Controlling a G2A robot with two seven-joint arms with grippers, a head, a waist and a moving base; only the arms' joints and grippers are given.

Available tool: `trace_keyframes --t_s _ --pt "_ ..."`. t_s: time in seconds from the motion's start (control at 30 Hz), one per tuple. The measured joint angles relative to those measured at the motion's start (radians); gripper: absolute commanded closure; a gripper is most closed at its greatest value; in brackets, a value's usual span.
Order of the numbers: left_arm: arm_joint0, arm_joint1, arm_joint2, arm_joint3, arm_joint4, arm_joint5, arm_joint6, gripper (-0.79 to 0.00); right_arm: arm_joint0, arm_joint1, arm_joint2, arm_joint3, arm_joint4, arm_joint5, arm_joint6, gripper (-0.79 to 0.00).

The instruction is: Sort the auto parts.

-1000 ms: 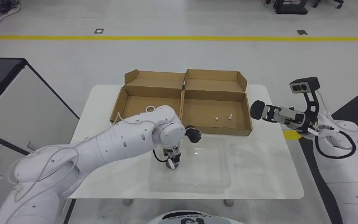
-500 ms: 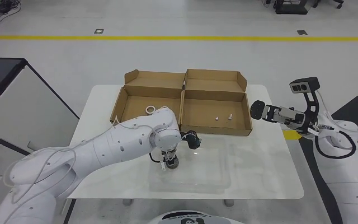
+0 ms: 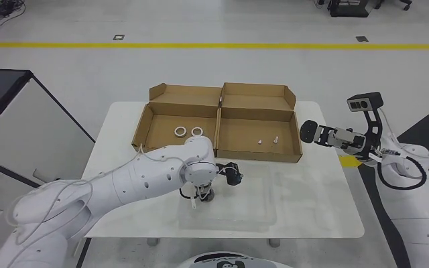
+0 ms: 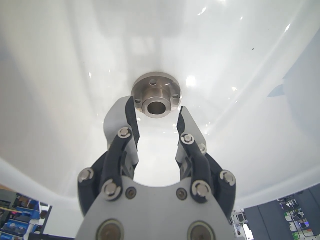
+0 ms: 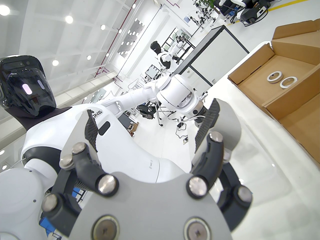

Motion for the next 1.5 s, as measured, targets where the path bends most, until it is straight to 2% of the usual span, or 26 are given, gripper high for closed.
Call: trace_keyframes --t_s 0.3,0.6,0.73,0.8,0.83,1.2,1.5 --pt "0.019 -0.005 0.000 0.005 0.042 0.000 0.000 -0.351 0.000 0.000 0.000 0.000 0.000 0.000 0.000 -0.785" --pt "0.017 -0.009 0.000 0.010 0.041 0.000 0.000 -0.289 0.000 0.000 0.000 0.000 0.000 0.000 0.000 -0.785" --pt "0.017 -0.011 0.000 0.006 0.039 0.000 0.000 -0.200 0.000 0.000 0.000 0.000 0.000 0.000 0.000 -0.785" --pt "0.017 -0.012 0.000 0.006 0.038 0.000 0.000 -0.092 0.000 0.000 0.000 0.000 0.000 0.000 0.000 -0.785" --pt "0.017 -0.013 0.000 0.006 0.038 0.000 0.000 0.000 0.000 0.000 0.000 0.000 0.000 0.000 0.000 -0.785" --pt "0.008 -0.022 0.000 -0.019 0.048 0.000 0.000 0.000 0.000 0.000 0.000 0.000 0.000 0.000 0.000 -0.785" --pt "0.025 -0.048 0.000 -0.034 0.059 0.000 0.000 0.000 0.000 0.000 0.000 0.000 0.000 0.000 0.000 -0.785"
